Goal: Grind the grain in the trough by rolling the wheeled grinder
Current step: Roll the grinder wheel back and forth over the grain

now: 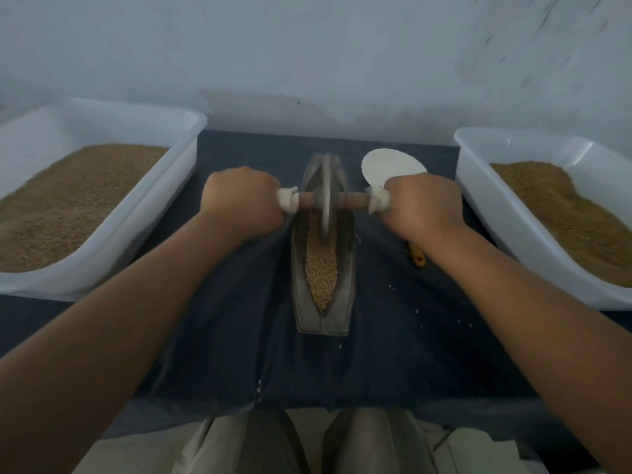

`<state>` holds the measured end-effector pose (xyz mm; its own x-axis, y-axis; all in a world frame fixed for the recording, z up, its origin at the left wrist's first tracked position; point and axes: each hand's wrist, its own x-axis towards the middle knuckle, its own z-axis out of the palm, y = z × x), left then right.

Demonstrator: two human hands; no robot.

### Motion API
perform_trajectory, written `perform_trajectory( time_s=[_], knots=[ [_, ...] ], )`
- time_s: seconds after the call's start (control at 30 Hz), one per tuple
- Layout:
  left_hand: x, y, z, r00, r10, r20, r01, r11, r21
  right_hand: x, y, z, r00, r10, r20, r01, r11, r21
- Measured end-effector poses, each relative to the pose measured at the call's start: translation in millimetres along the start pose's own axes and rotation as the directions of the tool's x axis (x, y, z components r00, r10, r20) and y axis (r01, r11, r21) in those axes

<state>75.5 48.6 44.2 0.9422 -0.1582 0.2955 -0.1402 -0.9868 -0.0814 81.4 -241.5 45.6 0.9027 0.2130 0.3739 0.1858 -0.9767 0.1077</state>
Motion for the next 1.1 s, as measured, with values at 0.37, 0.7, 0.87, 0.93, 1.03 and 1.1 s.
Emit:
perform_trajectory(
  time_s=[0.37, 0.7, 0.87, 0.93, 1.03, 1.1],
  knots=[
    [-24, -1, 3, 0.995, 0.061, -0.073, -0.055, 0.995, 0.078, -31, 1, 6, 0.996, -0.005, -0.086, 0.005, 1.000, -0.005],
    [-49, -7, 0, 0.993, 0.085, -0.077, -0.079, 0.994, 0.081, -53, 0, -9, 0.990, -0.091, -0.106, 0.093, 0.996, 0.015],
    [-69, -9, 0, 0.978, 0.125, -0.165, -0.102, 0.985, 0.141, -68, 2, -10, 0.979, -0.133, -0.151, 0.147, 0.986, 0.083],
    [-37, -4, 3, 0.991, 0.092, -0.102, -0.081, 0.990, 0.113, -45, 1, 2, 0.988, -0.056, -0.145, 0.063, 0.997, 0.043],
    [10, 1, 2, 0.999, 0.023, -0.022, -0.022, 0.999, 0.029, -1, -3, 10, 0.997, 0.028, -0.070, -0.024, 0.998, 0.058],
    [17, 3, -3, 0.999, 0.021, -0.027, -0.021, 1.000, 0.023, 9, -4, 4, 0.998, 0.055, 0.000, -0.055, 0.996, 0.068]
  ],
)
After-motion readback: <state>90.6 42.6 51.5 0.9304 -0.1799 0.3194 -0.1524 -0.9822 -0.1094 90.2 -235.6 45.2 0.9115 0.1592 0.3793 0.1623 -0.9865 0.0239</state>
